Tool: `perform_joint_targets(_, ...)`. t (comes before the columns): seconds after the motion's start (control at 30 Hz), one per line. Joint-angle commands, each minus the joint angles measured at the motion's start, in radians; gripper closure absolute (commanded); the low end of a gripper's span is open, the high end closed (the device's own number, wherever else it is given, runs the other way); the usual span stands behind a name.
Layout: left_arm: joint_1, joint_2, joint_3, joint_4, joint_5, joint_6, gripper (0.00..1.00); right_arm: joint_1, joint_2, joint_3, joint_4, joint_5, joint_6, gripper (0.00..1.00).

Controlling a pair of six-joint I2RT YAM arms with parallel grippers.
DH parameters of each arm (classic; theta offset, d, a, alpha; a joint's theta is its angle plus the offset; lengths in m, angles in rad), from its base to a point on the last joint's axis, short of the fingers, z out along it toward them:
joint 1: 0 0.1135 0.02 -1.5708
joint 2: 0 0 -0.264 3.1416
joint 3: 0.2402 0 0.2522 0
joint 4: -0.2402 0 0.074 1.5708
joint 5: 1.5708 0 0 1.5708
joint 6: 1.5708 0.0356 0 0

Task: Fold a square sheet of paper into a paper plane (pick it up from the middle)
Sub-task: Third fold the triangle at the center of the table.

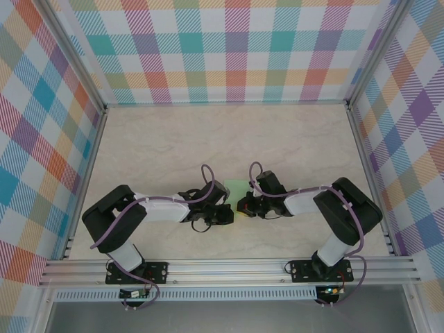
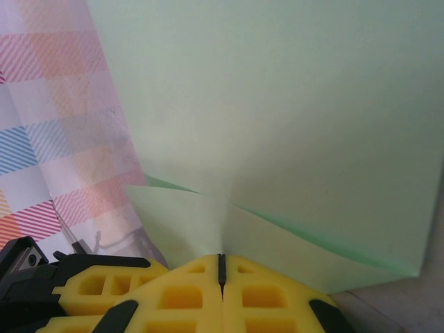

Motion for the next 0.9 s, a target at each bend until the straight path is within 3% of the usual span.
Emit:
perform_joint_targets(0.0,-0.004,-0.005,-0.018,-0.096,-0.034,0.030,0.91,-0.040,0.013,-0.027,0.019,0.048,-0.021,1.00)
perform_joint_targets(0.27,-0.004,-0.007,-0.026,-0.091,-0.034,0.034,0.91,-0.147,-0.037,-0.013,-0.049,0.044,-0.101,1.00)
perform_joint_targets(0.47,-0.005,-0.010,-0.027,-0.087,-0.028,0.033,0.91,-0.217,-0.028,-0.035,-0.004,0.004,-0.109,1.00)
perform_joint_targets(0.7,-0.004,-0.011,-0.028,-0.076,-0.025,0.030,0.91,-0.198,-0.149,-0.006,-0.042,-0.058,-0.090,0.98)
perform_joint_targets(0.87,-0.003,-0.002,-0.014,-0.076,-0.022,0.029,0.90,-0.094,-0.144,-0.001,-0.015,-0.050,-0.045,0.98)
